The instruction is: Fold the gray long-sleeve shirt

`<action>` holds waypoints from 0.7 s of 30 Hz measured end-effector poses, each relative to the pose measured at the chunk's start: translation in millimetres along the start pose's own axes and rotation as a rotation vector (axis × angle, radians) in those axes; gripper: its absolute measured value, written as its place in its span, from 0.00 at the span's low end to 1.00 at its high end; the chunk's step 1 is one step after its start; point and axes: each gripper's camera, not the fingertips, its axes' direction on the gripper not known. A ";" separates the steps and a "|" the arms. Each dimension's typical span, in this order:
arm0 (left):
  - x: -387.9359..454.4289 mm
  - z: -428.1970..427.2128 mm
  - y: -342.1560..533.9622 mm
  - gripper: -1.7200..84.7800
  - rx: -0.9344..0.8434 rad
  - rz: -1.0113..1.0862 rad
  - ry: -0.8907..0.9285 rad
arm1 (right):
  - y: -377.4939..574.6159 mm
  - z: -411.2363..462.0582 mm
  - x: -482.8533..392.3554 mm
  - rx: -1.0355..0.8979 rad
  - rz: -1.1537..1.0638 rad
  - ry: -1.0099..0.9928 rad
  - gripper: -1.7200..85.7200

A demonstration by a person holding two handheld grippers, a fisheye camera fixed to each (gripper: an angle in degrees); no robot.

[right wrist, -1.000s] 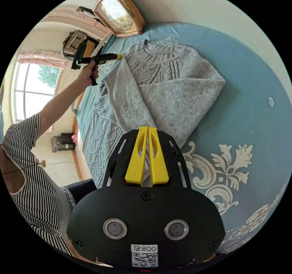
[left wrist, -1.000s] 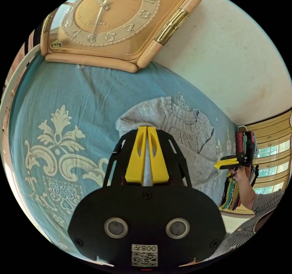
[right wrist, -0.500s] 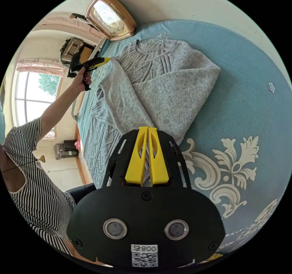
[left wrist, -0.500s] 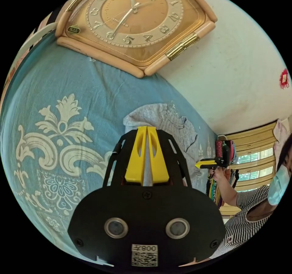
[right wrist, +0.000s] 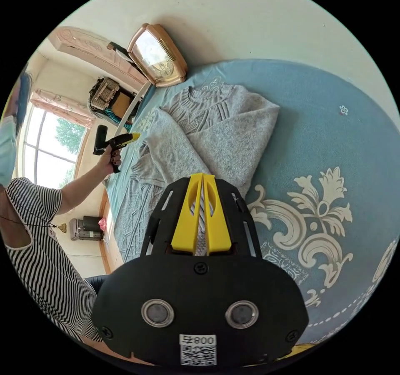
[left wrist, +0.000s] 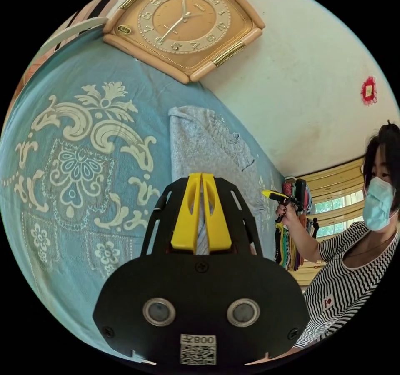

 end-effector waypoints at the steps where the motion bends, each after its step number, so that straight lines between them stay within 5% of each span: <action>1: -7.0 2.9 8.7 0.02 -0.032 -0.022 -0.017 | 5.7 10.1 3.0 -0.010 0.002 0.000 0.02; 4: -25.3 12.8 26.7 0.02 -0.121 -0.065 -0.084 | 17.1 45.9 16.1 -0.084 0.024 0.003 0.02; 10: -29.6 -5.2 62.1 0.02 -0.026 -0.057 0.013 | 36.2 39.1 -0.2 0.052 -0.011 0.030 0.02; 15: -52.0 3.7 102.4 0.02 -0.087 -0.143 0.018 | 56.9 91.9 12.5 -0.073 0.021 0.052 0.02; 21: -59.1 -10.1 140.8 0.03 -0.026 -0.167 0.059 | 66.3 83.7 3.5 0.076 -0.004 0.098 0.02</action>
